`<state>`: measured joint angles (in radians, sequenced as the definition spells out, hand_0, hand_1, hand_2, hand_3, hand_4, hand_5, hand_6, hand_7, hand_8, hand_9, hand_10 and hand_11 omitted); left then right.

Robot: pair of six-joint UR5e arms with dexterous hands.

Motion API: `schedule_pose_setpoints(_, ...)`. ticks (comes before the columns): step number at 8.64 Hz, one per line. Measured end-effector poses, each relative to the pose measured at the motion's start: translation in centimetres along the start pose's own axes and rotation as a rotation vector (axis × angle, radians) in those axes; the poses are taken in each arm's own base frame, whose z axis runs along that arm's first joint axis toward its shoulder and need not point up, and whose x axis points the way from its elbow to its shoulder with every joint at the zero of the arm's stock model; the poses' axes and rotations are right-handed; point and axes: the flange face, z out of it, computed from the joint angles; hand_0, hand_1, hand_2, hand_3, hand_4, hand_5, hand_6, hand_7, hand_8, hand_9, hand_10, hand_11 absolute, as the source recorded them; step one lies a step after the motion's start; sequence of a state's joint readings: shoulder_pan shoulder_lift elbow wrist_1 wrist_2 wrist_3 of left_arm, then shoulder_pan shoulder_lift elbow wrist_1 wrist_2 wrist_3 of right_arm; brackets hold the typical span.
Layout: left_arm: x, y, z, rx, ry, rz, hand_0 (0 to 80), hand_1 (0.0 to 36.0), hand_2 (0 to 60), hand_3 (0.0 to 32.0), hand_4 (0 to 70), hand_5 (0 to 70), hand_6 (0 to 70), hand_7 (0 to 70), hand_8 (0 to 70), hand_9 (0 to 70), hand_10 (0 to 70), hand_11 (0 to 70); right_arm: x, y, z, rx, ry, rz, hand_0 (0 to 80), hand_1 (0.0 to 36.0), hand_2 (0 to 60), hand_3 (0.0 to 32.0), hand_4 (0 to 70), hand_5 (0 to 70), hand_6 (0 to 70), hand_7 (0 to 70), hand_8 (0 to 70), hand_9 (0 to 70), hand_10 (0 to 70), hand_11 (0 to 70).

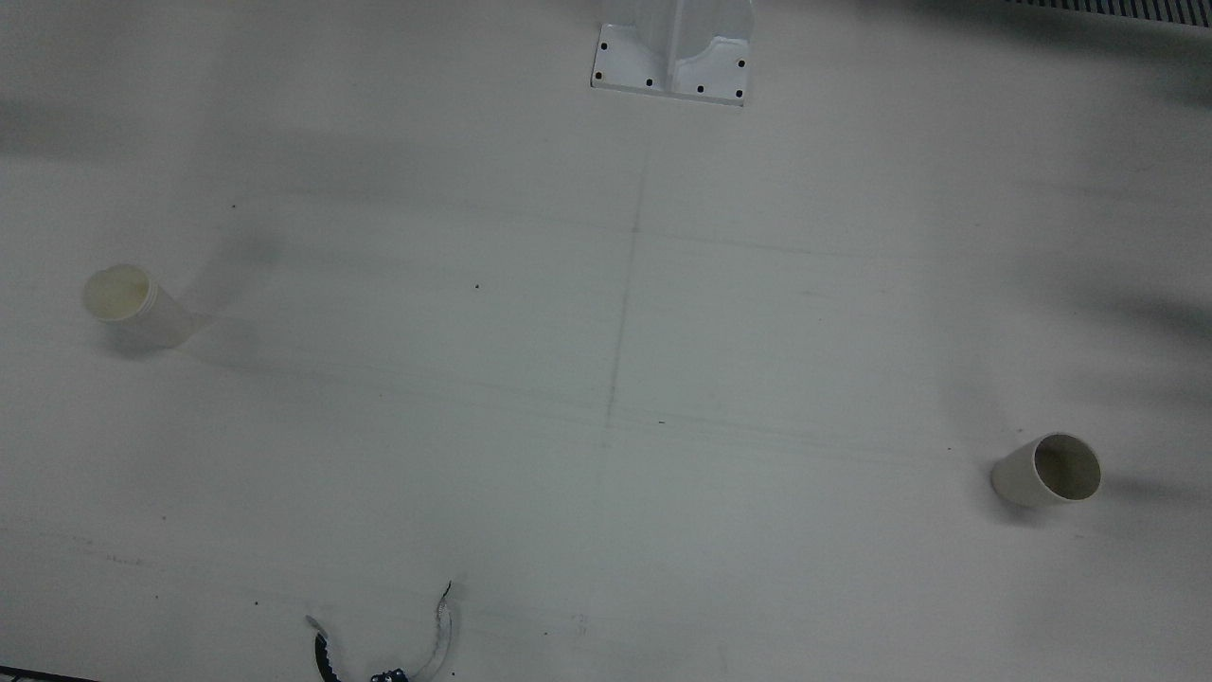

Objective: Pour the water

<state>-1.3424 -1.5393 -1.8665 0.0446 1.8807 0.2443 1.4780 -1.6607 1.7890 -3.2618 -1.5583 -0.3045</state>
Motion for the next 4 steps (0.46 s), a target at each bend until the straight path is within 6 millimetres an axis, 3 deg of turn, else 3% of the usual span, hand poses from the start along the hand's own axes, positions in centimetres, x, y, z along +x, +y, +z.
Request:
schedule_pose_setpoints(2,0.6,0.5,0.6,0.004,0.004,0.018,46.4,18.2,9.1,0.0,0.0,0.0,0.0,0.0,0.0,0.0,0.0,0.0,-1.1,2.2,1.6,-0.052,-0.016,-0.14,13.2,11.5,27.6,0.0,0.0,0.0,0.0,0.0,0.0,0.0,0.0,0.0)
schedule_pose_setpoints(4,2.4,0.1,-1.6,0.009,0.059,0.126,45.8,17.2,8.4,0.0,0.0,0.0,0.0,0.0,0.0,0.0,0.0,0.0,-2.0,5.0,2.1,-0.122,-0.009,-0.34,20.4,12.9,27.6,0.0,0.0,0.0,0.0,0.0,0.0,0.0,0.0,0.0)
